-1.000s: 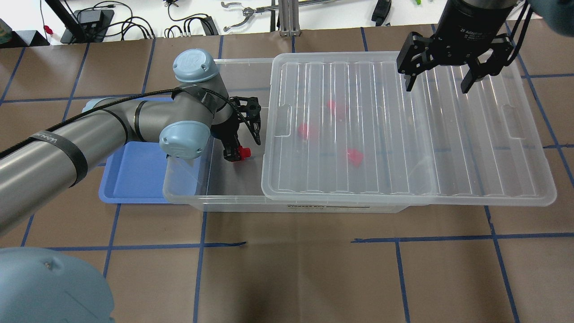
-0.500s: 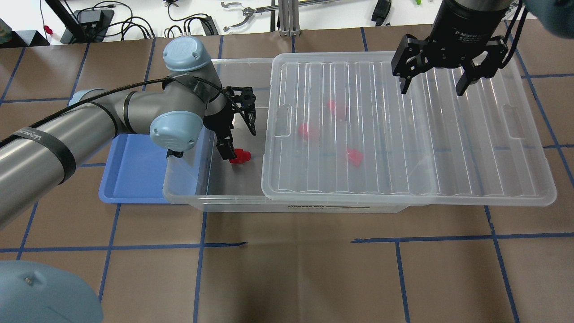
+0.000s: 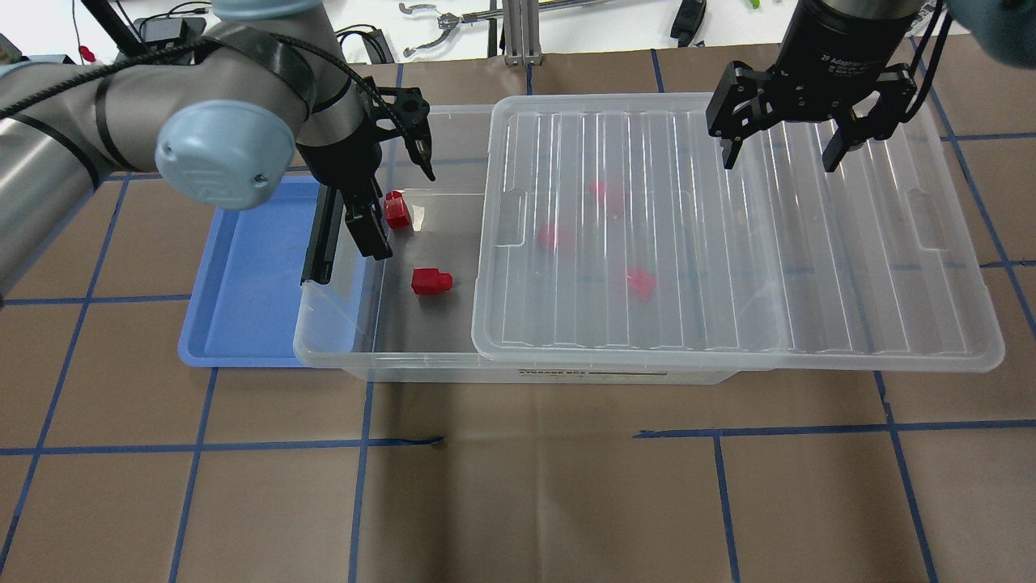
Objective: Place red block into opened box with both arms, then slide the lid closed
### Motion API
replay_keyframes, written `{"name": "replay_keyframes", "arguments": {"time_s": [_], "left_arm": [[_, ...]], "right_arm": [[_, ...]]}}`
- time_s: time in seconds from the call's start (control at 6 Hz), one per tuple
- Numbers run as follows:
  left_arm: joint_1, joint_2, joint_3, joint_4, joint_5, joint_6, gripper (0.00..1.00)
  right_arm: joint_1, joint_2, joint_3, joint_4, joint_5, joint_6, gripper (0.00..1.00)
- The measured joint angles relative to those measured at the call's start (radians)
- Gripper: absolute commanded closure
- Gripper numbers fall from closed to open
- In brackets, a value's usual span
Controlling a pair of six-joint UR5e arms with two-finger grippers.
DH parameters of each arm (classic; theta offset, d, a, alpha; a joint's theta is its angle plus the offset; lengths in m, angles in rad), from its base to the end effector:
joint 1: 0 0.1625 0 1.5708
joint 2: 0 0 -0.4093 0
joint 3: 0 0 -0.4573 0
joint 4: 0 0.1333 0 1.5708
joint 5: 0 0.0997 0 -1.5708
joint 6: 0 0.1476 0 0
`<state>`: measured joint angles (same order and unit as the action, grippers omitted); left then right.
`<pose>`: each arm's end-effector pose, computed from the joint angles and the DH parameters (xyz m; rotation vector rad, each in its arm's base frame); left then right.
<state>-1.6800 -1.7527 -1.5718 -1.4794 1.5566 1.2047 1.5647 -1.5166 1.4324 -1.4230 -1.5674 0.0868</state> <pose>-0.2010 -0.5911 0.3258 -1.8801 -2.4395 -0.1090 0.1303 -0.5688 0.4560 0.1459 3.1358 0.1000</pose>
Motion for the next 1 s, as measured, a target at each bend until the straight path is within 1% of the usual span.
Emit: {"name": "replay_keyframes", "arguments": {"time_s": [0.17,0.33,0.5,0.83,1.0], "left_arm": [[-0.001,0.032,0.05,-0.087,0.007,-0.008,0.02],[0.001,0.049,0.094,-0.14,0.028,-0.009,0.02],[0.004,0.057,0.118,-0.161,0.057,-0.014,0.03],[0.022,0.08,0.134,-0.167,0.079,-0.06,0.02],[0.027,0.104,0.126,-0.153,0.082,-0.142,0.02]], "right_arm": [[-0.01,0.003,0.0,-0.001,-0.003,-0.008,0.0],[-0.031,0.006,0.002,-0.005,-0.01,-0.04,0.0],[-0.075,0.007,0.005,-0.01,-0.014,-0.119,0.0],[-0.215,0.015,0.015,-0.017,-0.015,-0.304,0.0],[-0.272,0.024,0.017,-0.024,-0.031,-0.356,0.0]]}}
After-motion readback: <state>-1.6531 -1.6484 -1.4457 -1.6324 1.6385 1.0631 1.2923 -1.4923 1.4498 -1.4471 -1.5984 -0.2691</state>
